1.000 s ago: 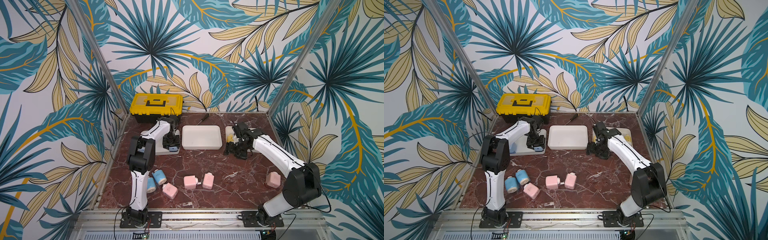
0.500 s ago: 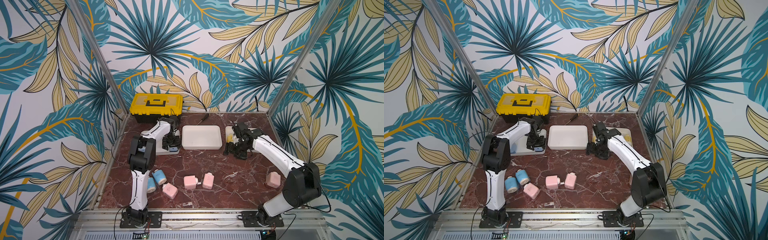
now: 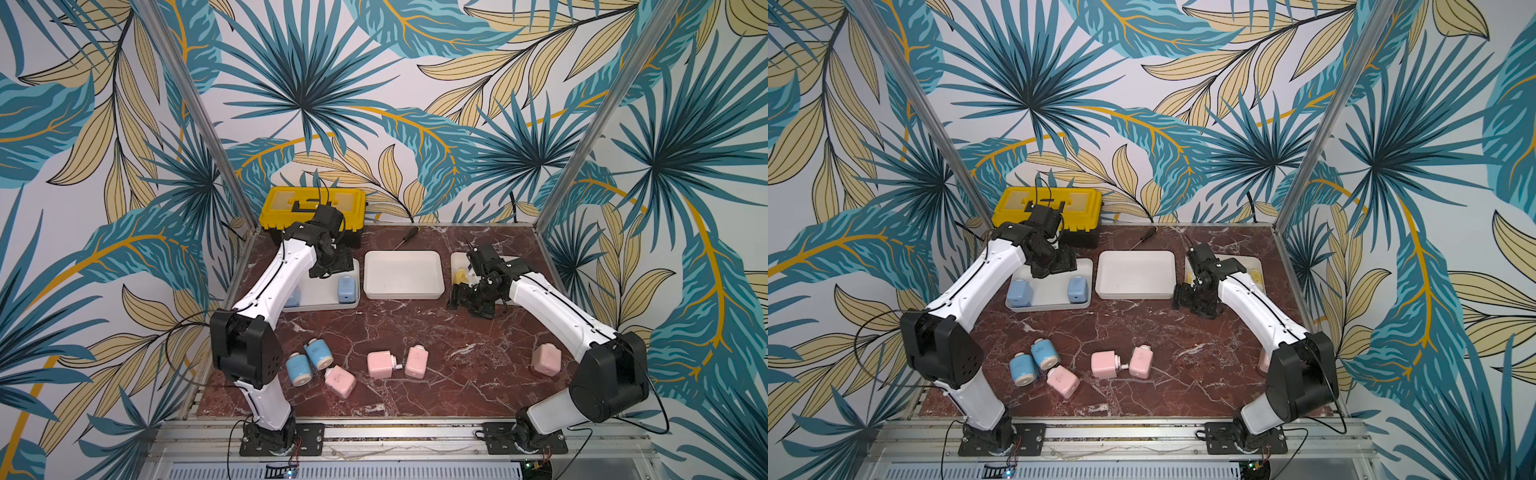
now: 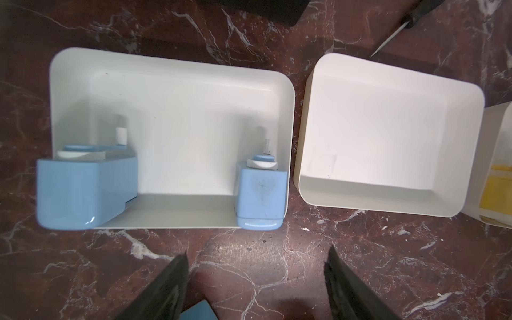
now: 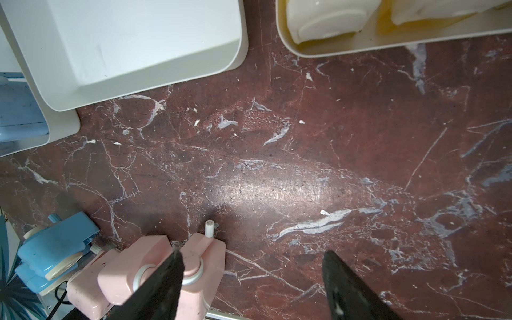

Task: Place the pencil sharpeners by color into the storage box
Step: Place the pencil sharpener in the storage box.

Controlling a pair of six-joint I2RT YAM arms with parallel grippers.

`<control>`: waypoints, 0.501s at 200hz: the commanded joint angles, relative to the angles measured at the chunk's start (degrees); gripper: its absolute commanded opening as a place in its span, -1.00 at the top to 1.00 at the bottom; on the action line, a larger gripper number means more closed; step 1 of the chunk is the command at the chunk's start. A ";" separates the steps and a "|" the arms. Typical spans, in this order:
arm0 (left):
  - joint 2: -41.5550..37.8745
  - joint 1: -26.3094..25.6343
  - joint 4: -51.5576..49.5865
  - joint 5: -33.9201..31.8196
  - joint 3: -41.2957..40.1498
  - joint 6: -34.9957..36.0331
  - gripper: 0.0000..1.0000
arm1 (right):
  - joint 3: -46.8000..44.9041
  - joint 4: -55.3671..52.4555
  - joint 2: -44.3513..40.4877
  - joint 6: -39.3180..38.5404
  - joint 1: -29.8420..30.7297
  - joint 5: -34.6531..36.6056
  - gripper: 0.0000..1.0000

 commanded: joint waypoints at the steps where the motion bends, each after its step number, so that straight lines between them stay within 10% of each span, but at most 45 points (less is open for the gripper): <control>1: -7.14 0.65 -0.81 -1.67 -5.46 -3.82 -0.60 | 0.71 -1.45 -1.34 -1.40 -0.03 -0.88 -0.60; 100: -38.07 -8.27 -3.78 -0.06 -40.64 -26.36 -0.57 | 1.84 -2.96 -0.89 -4.95 0.50 -2.67 -0.60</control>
